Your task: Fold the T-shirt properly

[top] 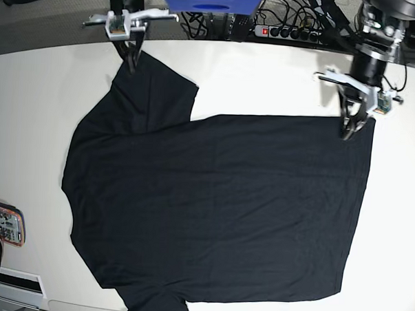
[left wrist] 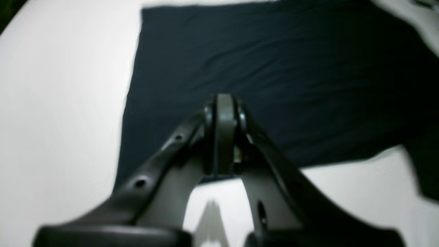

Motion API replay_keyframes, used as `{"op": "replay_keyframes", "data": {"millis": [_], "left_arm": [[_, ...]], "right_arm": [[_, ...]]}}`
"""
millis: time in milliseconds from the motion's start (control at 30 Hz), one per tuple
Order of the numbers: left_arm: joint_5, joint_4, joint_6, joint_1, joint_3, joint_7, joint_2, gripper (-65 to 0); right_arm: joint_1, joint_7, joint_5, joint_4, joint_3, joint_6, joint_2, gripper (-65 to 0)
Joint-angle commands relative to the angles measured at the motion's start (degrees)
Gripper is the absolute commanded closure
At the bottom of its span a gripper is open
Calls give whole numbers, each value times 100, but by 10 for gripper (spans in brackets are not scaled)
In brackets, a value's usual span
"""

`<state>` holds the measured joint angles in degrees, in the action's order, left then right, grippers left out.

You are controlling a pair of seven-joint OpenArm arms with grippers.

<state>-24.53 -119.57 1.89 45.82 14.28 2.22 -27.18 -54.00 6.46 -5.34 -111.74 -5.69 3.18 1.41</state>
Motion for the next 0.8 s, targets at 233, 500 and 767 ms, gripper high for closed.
{"op": "replay_keyframes", "data": {"millis": [233,500,767], "left_arm": [[-56,-100,35,-103,255,-86,-12,0],[-21,-92,35,-297,211,-94,120,0],[-4,-100,53,-754,202,-94,700,0]], "right_arm": [[77,-545,187,-179,-33,12,-40,0],[868,-2162,187,-188,-6,3,-286,0],[1967,-3472,2244,-197,-384,-419,-1508,0]]}}
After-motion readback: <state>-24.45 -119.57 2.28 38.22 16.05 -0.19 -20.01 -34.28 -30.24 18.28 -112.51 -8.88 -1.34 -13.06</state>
